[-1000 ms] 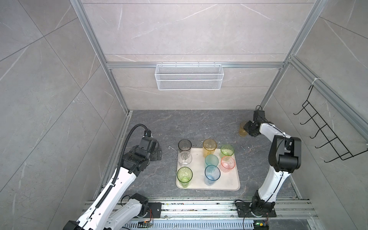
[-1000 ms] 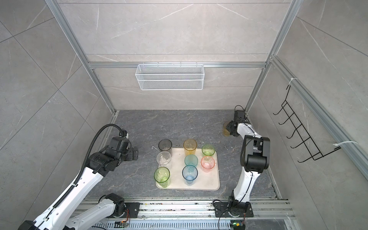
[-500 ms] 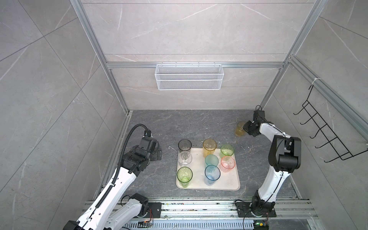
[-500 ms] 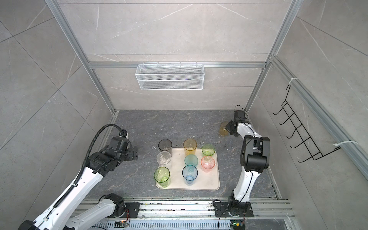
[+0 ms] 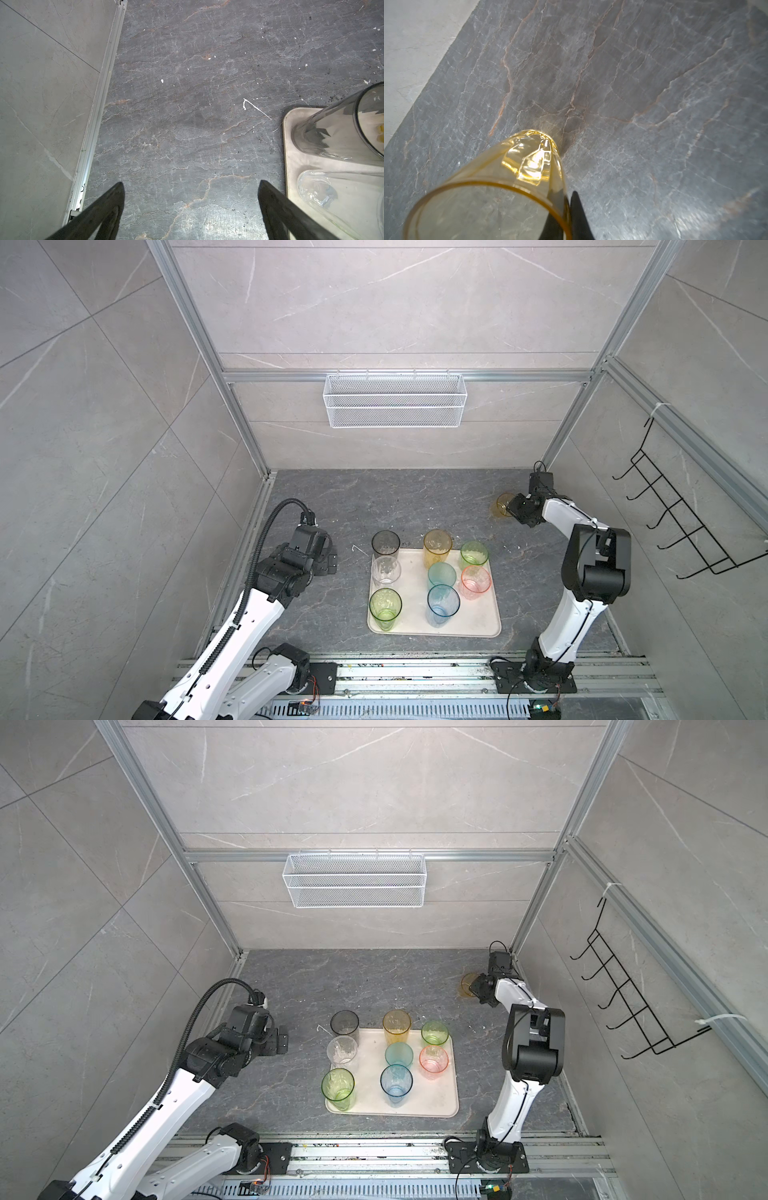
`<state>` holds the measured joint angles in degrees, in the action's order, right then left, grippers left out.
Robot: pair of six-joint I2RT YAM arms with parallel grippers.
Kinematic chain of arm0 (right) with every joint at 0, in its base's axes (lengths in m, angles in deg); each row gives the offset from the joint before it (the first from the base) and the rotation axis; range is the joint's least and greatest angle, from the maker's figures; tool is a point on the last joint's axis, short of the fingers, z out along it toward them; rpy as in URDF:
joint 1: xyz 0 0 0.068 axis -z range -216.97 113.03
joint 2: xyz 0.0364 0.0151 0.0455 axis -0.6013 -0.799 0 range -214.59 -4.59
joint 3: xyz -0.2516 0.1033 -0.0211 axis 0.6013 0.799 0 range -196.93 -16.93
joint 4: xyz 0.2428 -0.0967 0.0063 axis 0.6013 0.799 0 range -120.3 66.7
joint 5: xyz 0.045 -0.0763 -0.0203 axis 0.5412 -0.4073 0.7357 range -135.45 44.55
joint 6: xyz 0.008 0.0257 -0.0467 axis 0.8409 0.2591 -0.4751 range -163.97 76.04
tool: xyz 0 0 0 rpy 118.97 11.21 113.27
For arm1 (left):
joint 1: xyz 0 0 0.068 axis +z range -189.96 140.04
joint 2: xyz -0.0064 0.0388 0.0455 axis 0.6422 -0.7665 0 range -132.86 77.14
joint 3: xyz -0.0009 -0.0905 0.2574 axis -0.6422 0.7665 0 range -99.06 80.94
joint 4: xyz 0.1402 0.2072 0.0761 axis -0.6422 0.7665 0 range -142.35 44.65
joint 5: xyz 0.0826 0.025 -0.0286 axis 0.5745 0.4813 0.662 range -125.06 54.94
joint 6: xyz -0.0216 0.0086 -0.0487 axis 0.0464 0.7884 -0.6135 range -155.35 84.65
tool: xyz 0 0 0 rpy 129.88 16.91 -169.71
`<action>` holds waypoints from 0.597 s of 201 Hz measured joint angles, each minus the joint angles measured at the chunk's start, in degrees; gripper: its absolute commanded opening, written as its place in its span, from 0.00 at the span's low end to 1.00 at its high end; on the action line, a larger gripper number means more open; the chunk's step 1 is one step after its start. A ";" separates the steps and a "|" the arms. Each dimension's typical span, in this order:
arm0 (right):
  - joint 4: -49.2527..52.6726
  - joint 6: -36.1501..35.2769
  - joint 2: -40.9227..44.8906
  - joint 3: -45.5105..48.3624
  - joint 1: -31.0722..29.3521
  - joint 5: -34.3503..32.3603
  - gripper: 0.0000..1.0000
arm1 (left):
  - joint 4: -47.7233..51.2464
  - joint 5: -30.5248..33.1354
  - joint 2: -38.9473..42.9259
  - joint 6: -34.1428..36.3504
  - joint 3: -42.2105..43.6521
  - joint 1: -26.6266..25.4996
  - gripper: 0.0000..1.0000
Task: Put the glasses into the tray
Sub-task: 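Lift the yellow cup off the table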
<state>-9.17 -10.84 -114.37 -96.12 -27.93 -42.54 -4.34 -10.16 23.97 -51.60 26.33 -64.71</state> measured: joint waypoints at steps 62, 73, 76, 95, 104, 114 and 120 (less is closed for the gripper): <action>0.07 -0.79 5.07 1.92 0.00 -0.04 0.00 | 0.00 0.00 0.00 0.00 0.00 0.00 1.00; 0.04 -0.81 6.10 2.56 0.00 -0.02 0.00 | 0.00 0.00 0.00 0.00 0.00 0.00 1.00; 0.07 -0.81 6.36 2.75 0.00 -0.02 0.00 | 0.00 -0.02 0.00 0.00 0.00 0.00 1.00; 0.48 -1.01 8.04 3.69 0.00 0.20 0.00 | 0.00 -0.02 0.00 0.00 0.00 0.00 1.00; 0.66 -1.20 8.87 4.15 0.00 0.42 0.00 | 0.00 -0.02 0.00 0.00 0.00 0.02 1.00; 0.87 -1.25 9.86 4.70 0.00 0.81 0.00 | 0.00 -0.02 0.00 0.00 0.00 0.02 1.00; 1.09 -1.42 10.54 5.05 0.00 1.07 0.00 | 0.00 -0.04 0.00 0.00 0.00 0.02 1.00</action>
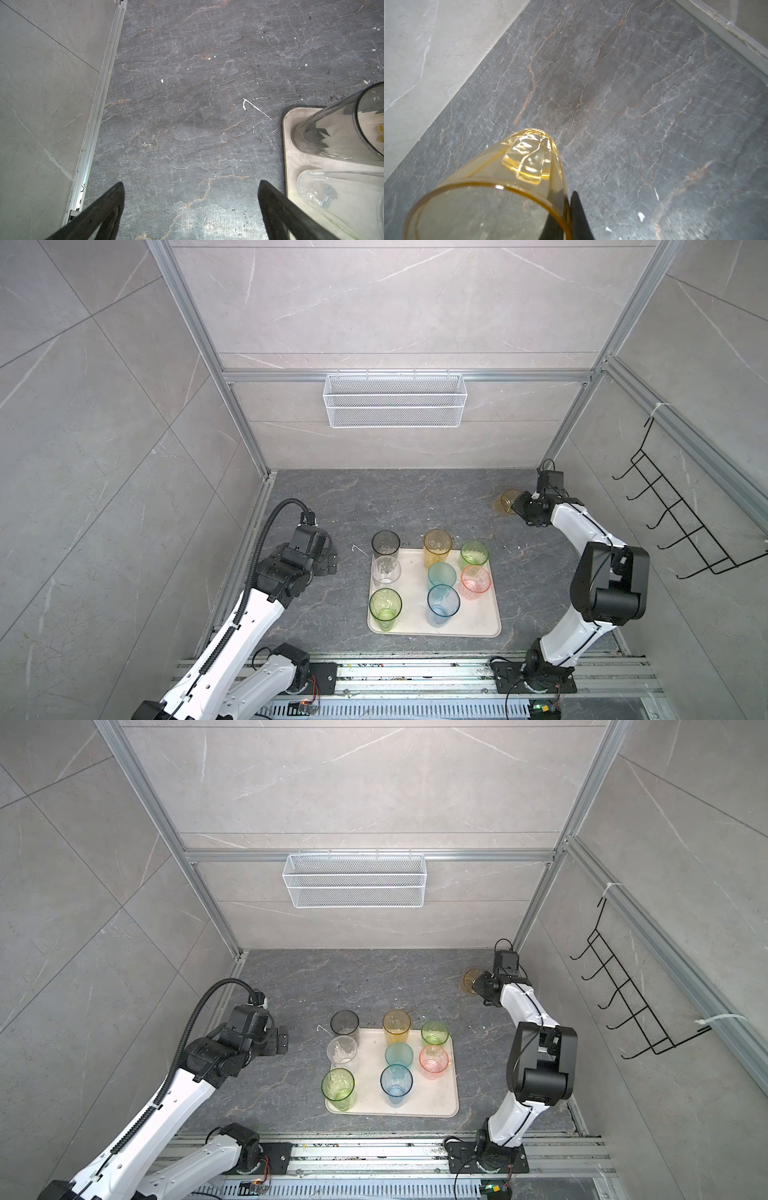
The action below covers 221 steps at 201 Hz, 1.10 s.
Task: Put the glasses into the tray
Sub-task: 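Lift the yellow cup off the table, then carry the yellow cup to the tray's near corner beside the pink cup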
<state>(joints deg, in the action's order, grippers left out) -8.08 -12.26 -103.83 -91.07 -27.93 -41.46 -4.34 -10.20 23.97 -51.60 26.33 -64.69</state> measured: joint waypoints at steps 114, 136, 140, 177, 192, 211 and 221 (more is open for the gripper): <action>9.62 -3.91 15.17 5.18 0.00 2.56 0.00 | 0.00 -1.49 0.00 0.00 0.00 0.35 1.00; 13.16 -4.81 17.68 5.75 0.00 3.26 0.00 | -0.02 -1.68 0.00 0.00 0.00 0.39 1.00; 13.88 -5.03 18.14 5.79 0.00 3.37 0.00 | -0.02 -1.81 0.00 0.00 0.00 0.39 1.00; 19.65 -6.99 22.23 5.99 -0.37 3.61 0.00 | -0.02 -2.93 0.11 0.00 0.00 0.39 1.00; 22.01 -7.67 24.15 6.01 -0.63 3.61 0.00 | -0.02 -2.97 0.31 0.00 0.00 0.39 1.00; 24.57 -8.35 26.18 6.01 -1.03 3.82 0.00 | -0.04 -3.04 0.63 0.00 0.00 0.39 1.00; 25.99 -8.70 27.19 6.01 -1.40 3.98 0.00 | -0.04 -3.17 0.74 -0.02 0.00 0.39 1.00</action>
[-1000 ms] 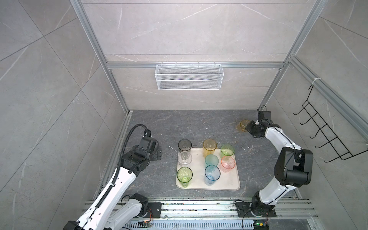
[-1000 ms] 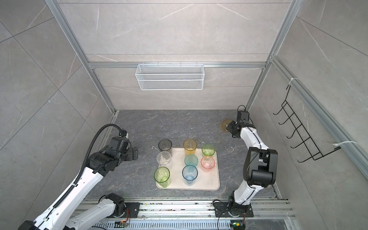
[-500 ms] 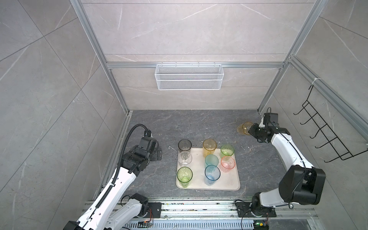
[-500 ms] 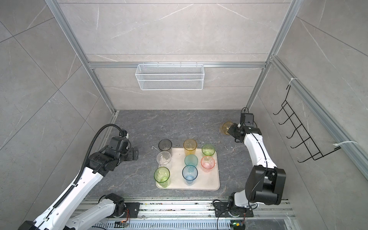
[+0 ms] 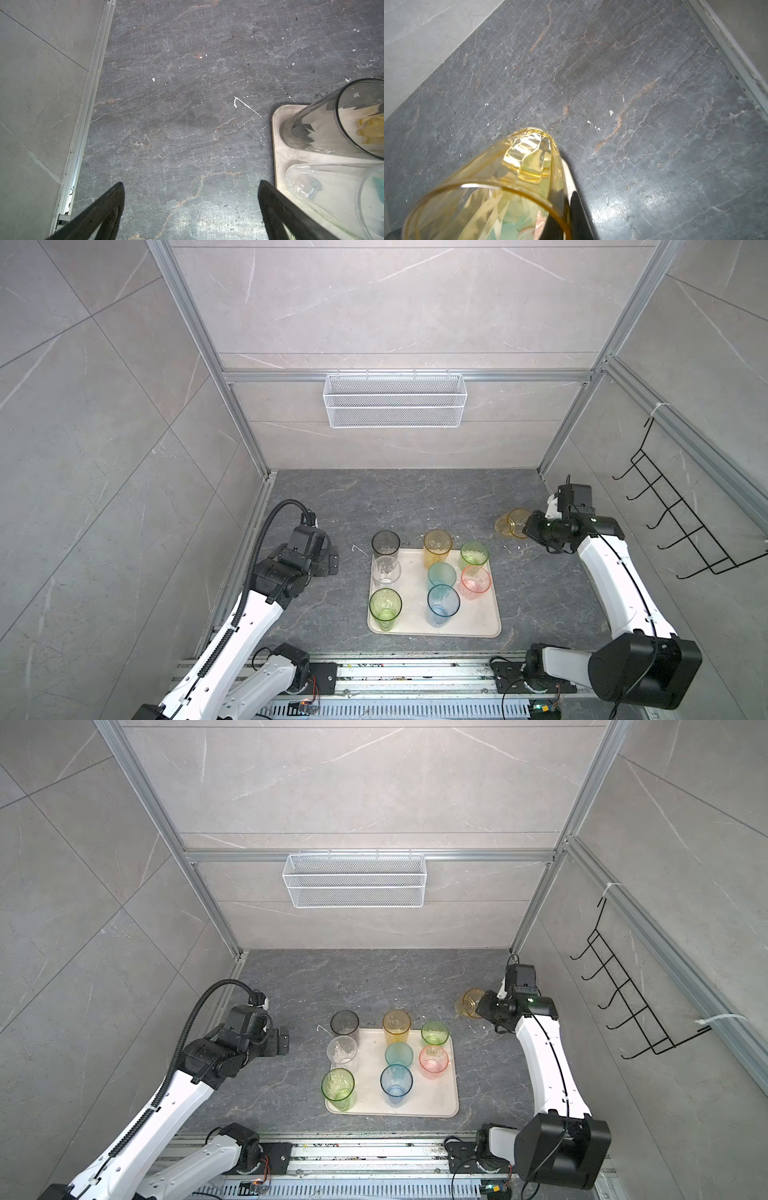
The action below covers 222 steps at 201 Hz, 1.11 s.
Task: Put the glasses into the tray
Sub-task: 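Carry the yellow cup to the tray's near corner beside the pink cup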
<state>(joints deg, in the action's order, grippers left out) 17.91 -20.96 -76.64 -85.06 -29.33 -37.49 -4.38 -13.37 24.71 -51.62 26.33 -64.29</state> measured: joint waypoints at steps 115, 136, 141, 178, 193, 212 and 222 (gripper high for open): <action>16.79 -1.22 5.09 -3.45 -11.82 -3.06 0.00 | -0.02 -1.36 0.07 0.00 0.00 0.00 1.00; 19.91 -1.18 5.70 -4.59 -14.99 -4.37 0.00 | -0.02 -1.44 0.04 0.00 0.00 0.00 1.00; 20.48 -1.16 5.81 -4.76 -15.43 -4.66 0.00 | -0.02 -1.46 0.04 0.00 0.00 0.00 1.00; 25.35 -0.48 7.56 -5.46 -19.63 -6.73 0.00 | -0.02 -2.14 -0.02 0.00 0.00 0.00 1.00; 26.97 -0.11 8.48 -5.46 -21.22 -7.21 0.00 | 0.00 -2.32 -0.09 0.00 0.00 0.00 1.00; 28.70 0.79 9.40 -5.46 -23.56 -7.76 0.00 | 0.00 -2.32 -0.17 0.00 0.00 0.00 1.00; 29.40 1.27 9.68 -5.46 -24.85 -8.00 0.00 | 0.00 -2.32 -0.17 0.00 0.00 0.02 1.00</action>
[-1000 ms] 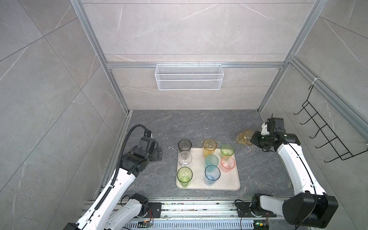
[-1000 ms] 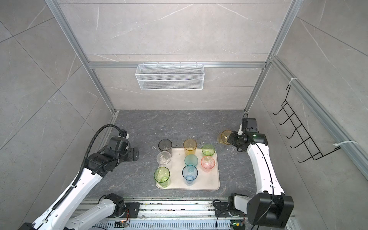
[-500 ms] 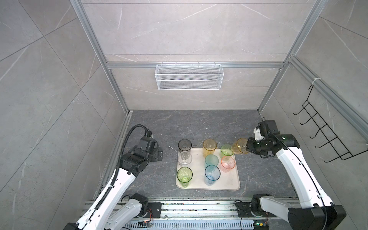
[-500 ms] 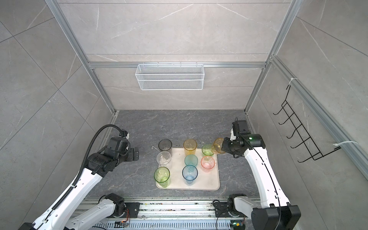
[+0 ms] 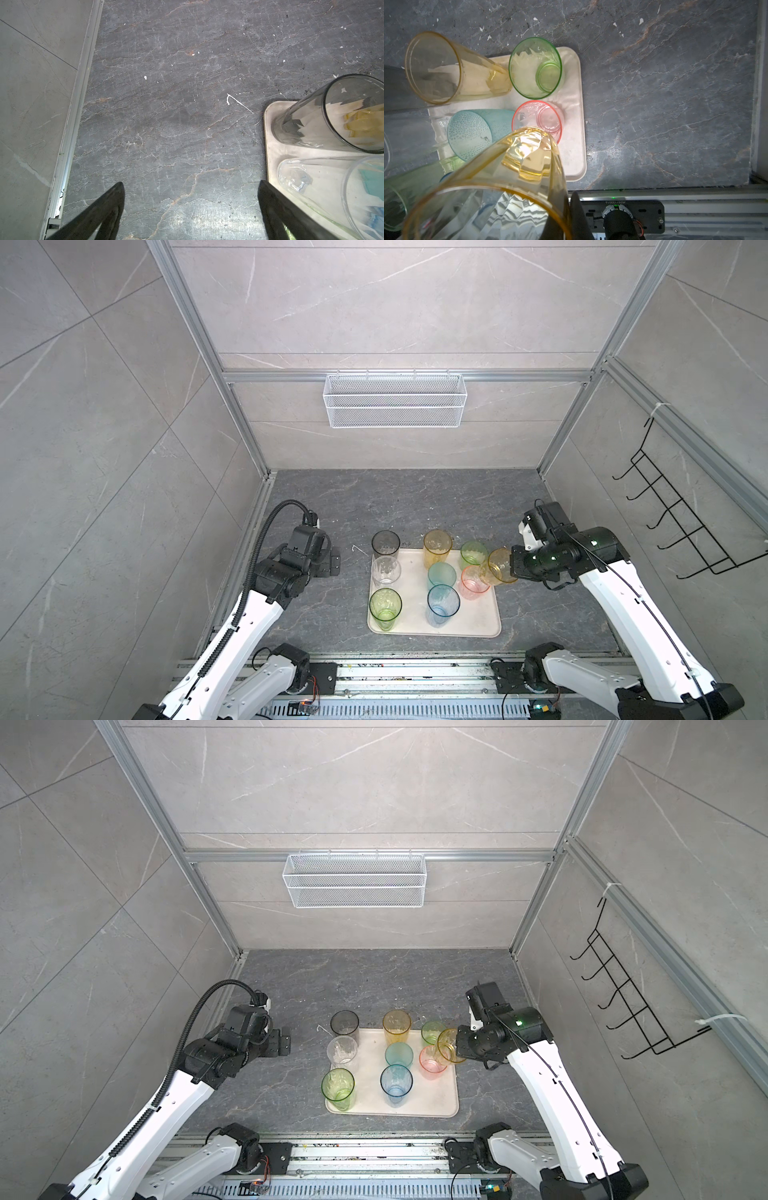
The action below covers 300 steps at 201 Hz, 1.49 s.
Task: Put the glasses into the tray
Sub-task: 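Carry the yellow cup to the tray's near corner beside the pink cup, then lower the yellow cup onto the tray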
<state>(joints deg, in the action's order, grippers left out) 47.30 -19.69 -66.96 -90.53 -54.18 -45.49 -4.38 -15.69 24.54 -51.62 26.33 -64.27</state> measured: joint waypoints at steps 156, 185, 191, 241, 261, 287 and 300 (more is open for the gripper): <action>2.75 17.03 -0.59 6.97 -28.92 -6.47 0.00 | 0.00 -0.44 -1.03 -0.04 0.00 0.20 1.00; 2.78 19.15 -0.59 8.63 -30.51 -7.02 0.00 | 0.00 -0.44 -1.03 -0.04 0.00 0.20 1.00; 2.71 19.58 -0.57 8.92 -30.73 -7.13 0.00 | 0.00 -0.44 -1.03 -0.04 0.00 0.20 1.00; 2.08 21.66 -0.50 12.26 -31.71 -7.32 0.00 | 0.00 -0.46 -1.25 -0.07 0.00 0.20 1.00; 1.46 22.53 -0.39 13.99 -31.95 -7.50 0.00 | 0.00 -0.46 -1.27 -0.07 0.00 0.20 1.00; -0.13 23.39 0.35 16.48 -31.95 -7.50 0.00 | 0.00 -0.48 -1.31 -0.07 0.00 0.20 1.00; -1.14 23.80 0.70 17.94 -31.95 -7.52 0.00 | 0.02 -0.48 -1.40 -0.07 0.00 0.20 1.00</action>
<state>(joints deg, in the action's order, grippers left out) 46.17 4.11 -66.26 -72.58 -86.13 -53.01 -4.36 -16.17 23.14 -51.68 26.33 -64.07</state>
